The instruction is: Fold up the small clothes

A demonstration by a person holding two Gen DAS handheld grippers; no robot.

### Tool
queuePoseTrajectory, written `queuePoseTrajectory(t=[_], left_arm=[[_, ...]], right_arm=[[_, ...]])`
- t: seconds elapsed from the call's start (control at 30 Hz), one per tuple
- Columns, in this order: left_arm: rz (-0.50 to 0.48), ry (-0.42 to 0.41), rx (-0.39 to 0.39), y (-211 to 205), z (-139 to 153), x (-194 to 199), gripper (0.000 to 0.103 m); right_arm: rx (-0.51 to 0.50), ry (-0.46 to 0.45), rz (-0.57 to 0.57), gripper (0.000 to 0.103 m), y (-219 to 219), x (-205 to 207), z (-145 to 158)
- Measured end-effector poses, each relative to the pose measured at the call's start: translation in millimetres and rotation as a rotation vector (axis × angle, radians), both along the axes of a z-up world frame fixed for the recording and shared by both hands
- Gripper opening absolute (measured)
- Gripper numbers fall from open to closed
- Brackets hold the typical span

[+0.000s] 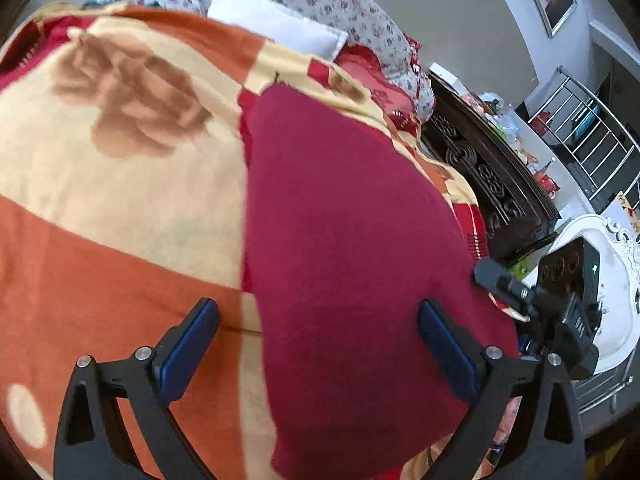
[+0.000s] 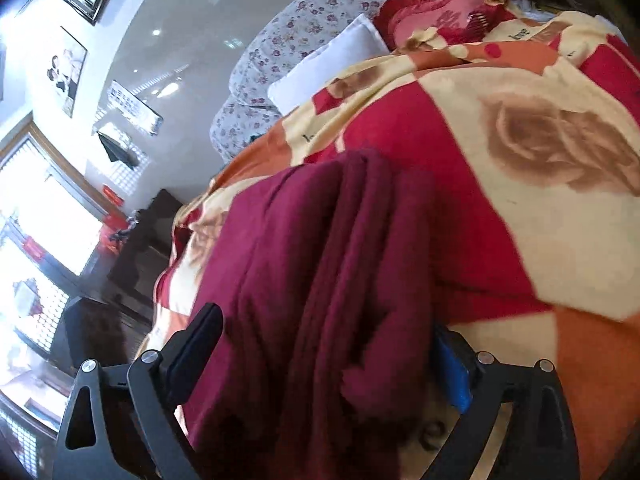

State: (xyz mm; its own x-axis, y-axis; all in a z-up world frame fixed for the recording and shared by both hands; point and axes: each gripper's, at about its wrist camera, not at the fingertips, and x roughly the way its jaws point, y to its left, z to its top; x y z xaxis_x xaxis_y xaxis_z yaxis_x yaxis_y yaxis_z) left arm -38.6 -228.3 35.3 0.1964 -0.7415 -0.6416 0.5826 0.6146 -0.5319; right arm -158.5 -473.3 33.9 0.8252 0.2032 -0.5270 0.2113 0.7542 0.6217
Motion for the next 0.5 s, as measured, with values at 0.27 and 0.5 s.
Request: queuePoseTrajectory(t=[0.27, 0.5], left_arm=[[-0.095, -0.093, 0.037, -7.2, 21.6, -23.6, 0.062], [-0.089, -0.174, 0.058, 69.1, 65.9, -76.1, 0.061]], right_arm=[[-0.121, 0.009, 0.008, 0.051, 24.6, -17.1, 28.3], [-0.185, -0.023, 0.130, 0.050, 104.7, -56.3, 61.9]])
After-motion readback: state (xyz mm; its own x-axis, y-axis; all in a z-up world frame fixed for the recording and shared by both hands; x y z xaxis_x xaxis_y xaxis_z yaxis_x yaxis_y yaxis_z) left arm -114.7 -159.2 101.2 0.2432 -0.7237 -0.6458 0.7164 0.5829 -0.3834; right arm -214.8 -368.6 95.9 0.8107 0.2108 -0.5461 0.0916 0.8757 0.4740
